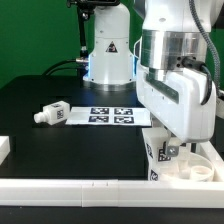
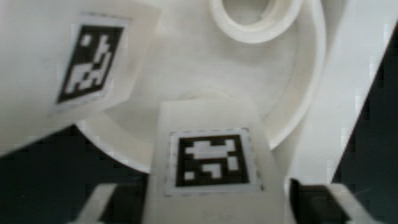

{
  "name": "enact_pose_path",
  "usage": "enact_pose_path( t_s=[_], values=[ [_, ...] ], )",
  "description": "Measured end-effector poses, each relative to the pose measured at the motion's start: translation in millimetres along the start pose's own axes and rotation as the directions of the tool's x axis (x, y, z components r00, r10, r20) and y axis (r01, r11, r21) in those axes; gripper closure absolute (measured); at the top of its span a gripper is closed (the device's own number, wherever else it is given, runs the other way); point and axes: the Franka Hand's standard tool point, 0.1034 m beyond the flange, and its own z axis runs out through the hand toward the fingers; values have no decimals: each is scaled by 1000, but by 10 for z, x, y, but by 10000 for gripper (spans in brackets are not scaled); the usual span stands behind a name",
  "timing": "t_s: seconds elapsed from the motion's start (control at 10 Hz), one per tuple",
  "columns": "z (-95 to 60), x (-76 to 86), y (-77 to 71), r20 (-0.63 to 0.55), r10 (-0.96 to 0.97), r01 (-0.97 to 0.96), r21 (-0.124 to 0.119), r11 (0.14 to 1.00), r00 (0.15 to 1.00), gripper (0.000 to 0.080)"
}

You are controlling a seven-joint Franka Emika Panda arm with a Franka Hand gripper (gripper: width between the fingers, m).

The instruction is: Assemble stool

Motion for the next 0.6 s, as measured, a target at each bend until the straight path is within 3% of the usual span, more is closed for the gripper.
enact_pose_path(
  t_s=[0.1, 0.2, 0.3, 0.4, 0.5, 0.6],
  values=[
    [6, -3, 1, 0, -1, 1, 0, 1000, 1000, 280],
    [-17, 25, -8, 0, -37, 37, 10, 999, 999, 280],
    [-185, 122, 42, 17, -82, 81, 36, 996, 996, 175],
    [-396, 214, 135, 40, -94, 92, 58, 994, 995, 157],
    [-527, 276, 175, 58, -103, 100, 64, 993, 993, 152],
    [-519, 284, 168, 56, -102, 98, 67, 993, 993, 152]
  ],
)
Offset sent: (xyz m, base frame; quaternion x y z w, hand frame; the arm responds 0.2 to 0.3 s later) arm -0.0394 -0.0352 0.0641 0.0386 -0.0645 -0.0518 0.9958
